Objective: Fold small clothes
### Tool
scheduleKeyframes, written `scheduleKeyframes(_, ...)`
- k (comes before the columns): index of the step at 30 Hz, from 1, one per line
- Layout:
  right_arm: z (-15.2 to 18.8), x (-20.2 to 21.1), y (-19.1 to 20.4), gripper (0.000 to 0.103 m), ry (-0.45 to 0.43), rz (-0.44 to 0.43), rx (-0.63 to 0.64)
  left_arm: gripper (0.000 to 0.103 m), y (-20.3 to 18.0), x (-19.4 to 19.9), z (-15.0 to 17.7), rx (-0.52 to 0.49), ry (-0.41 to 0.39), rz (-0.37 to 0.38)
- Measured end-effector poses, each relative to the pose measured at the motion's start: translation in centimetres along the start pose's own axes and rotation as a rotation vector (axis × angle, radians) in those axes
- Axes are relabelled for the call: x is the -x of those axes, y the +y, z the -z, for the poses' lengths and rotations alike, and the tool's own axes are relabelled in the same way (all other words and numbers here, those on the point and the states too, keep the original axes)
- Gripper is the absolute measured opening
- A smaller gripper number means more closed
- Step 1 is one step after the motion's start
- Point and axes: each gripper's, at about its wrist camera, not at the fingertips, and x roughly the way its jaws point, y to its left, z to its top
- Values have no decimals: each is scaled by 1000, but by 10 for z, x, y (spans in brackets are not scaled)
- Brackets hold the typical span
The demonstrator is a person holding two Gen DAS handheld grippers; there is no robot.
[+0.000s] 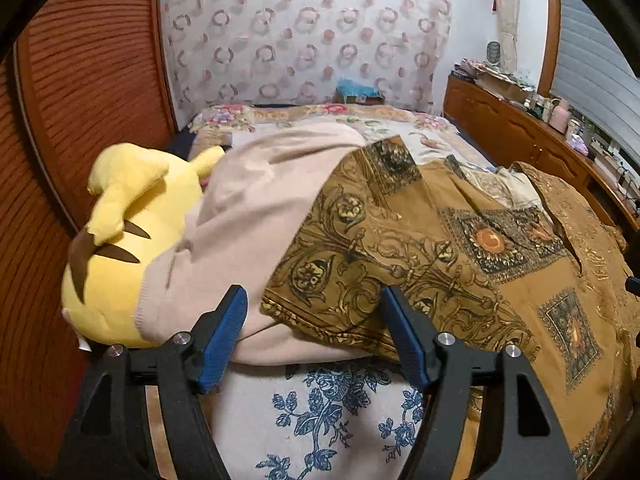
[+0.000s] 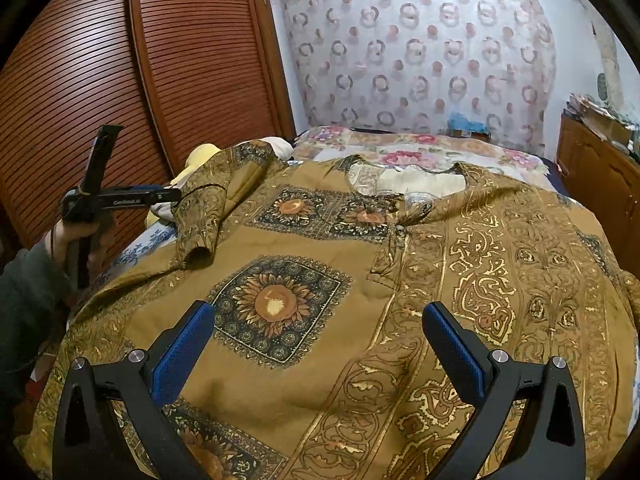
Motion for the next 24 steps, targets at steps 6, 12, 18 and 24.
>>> scheduleKeyframes(6, 0, 1, 0, 103, -1, 2, 4, 62, -7, -13, 5, -20, 31, -1)
scheduleKeyframes(12, 2, -1, -2, 103, 0, 5, -7, 15, -13, -7, 1, -35, 19, 33)
scheduleKeyframes(18, 2, 2, -4, 103, -2, 7, -12, 9, -42, 23, -14, -66, -59, 48)
scheduleKeyframes(24, 1, 5, -6, 103, -8, 11, -20, 9, -94, 41, -43, -147, -114, 129)
